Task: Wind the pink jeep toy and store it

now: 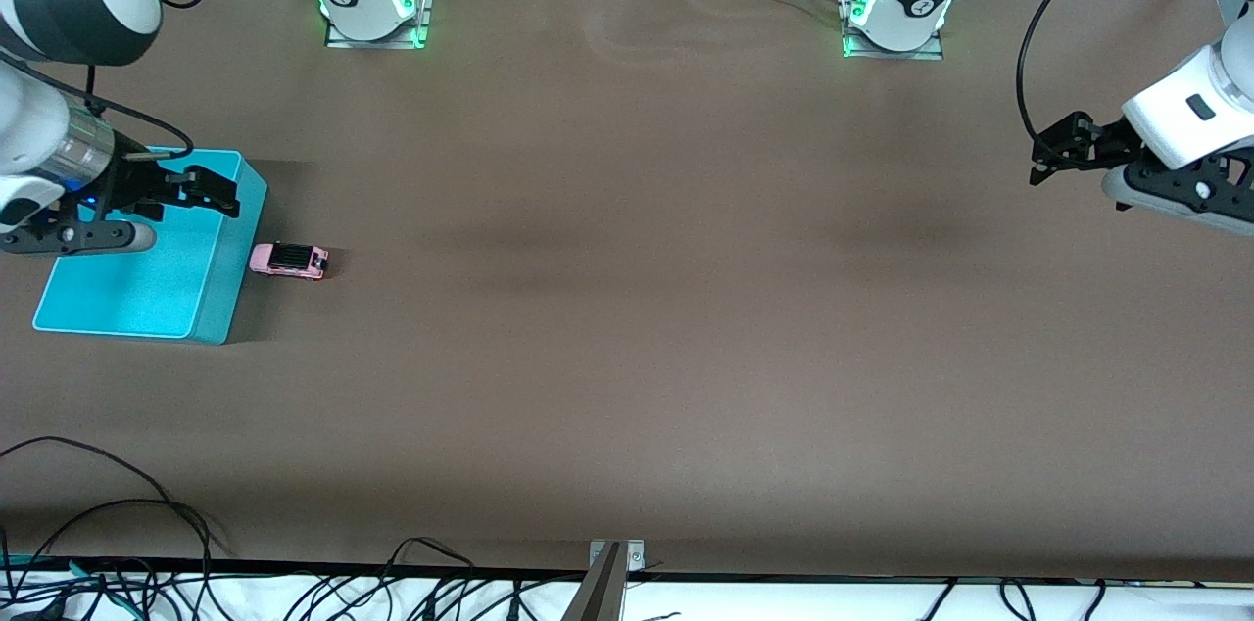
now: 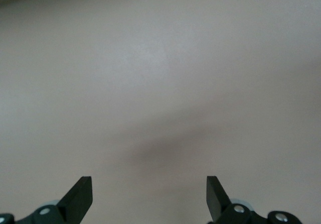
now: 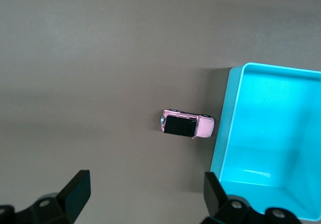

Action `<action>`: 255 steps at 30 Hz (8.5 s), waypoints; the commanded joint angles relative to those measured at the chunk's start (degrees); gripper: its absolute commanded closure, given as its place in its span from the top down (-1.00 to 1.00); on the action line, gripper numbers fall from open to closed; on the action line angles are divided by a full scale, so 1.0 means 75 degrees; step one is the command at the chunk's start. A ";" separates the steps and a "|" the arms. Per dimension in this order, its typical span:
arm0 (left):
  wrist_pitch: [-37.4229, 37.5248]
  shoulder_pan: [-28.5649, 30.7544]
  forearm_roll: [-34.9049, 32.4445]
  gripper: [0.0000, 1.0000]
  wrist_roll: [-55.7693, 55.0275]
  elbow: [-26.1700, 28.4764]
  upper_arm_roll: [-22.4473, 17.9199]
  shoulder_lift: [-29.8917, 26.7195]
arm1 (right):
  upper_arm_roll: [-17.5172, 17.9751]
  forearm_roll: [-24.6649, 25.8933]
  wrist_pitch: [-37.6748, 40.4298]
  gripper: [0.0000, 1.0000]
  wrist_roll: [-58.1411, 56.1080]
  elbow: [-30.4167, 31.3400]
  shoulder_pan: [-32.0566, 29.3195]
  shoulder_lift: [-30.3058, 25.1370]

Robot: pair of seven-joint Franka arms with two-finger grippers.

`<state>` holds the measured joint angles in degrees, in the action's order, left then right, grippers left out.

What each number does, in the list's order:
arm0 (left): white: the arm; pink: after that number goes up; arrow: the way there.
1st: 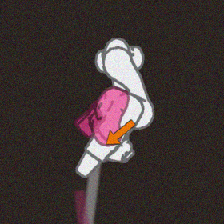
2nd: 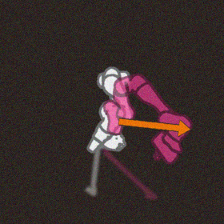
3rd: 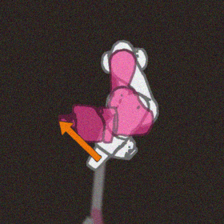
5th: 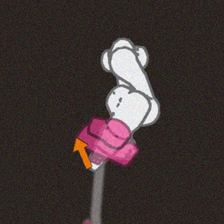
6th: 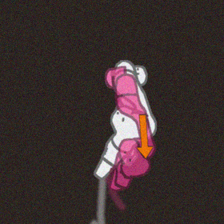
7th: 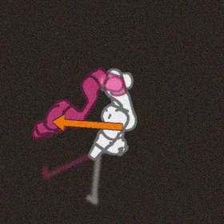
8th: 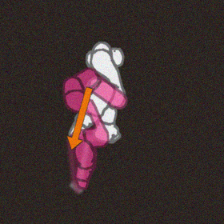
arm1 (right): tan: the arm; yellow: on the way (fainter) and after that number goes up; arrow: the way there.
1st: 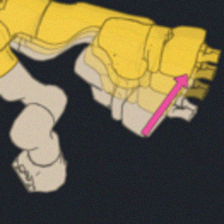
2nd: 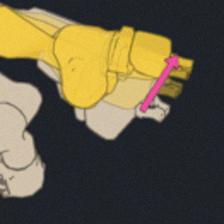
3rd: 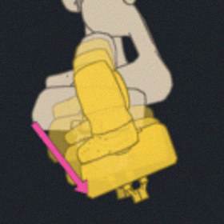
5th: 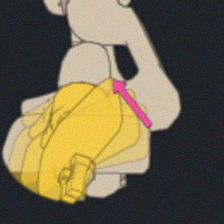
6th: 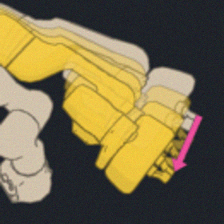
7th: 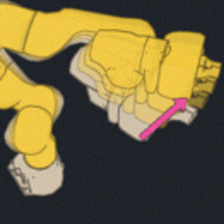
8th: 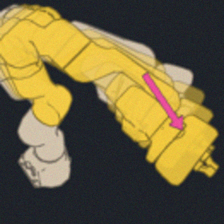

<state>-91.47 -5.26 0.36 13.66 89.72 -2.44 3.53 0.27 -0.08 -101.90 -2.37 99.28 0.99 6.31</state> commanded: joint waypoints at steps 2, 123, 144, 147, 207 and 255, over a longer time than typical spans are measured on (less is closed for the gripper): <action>0.0089 -0.0013 -0.0049 1.00 -0.0274 0.0389 -0.0096 -0.0412 | 0.0012 0.0023 -0.1421 1.00 0.1062 0.1466 -0.0015 -0.0220; 0.0629 0.0268 0.0092 1.00 -0.0344 -0.0491 -0.0120 -0.0107 | -0.1699 0.0889 -0.2140 -1.00 0.1185 0.2114 -0.0261 0.0647; 0.0629 0.0268 0.0092 1.00 -0.0356 -0.0491 -0.0120 -0.0107 | -0.2156 0.2319 -0.3194 -1.00 -0.1009 0.2125 -0.1128 0.2322; 0.0629 0.0268 0.0092 1.00 -0.0344 -0.0491 -0.0120 -0.0107 | -0.2145 0.2331 -0.3487 -1.00 -0.1032 0.2137 -0.1245 0.2580; 0.0629 0.0327 0.0104 1.00 -0.0379 -0.0491 -0.0120 -0.0119 | -0.0798 0.2226 -0.0910 1.00 0.0011 0.2125 -0.1152 -0.0758; 0.0629 0.0327 0.0104 1.00 -0.0379 -0.0491 -0.0131 -0.0107 | 0.0597 -0.0423 0.0520 1.00 -0.0341 0.0204 -0.0624 -0.1345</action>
<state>-87.77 -3.11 0.48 10.71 87.87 -3.34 1.95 4.62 -4.21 -98.30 -2.47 102.53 -3.12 -4.45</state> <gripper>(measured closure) 0.000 0.000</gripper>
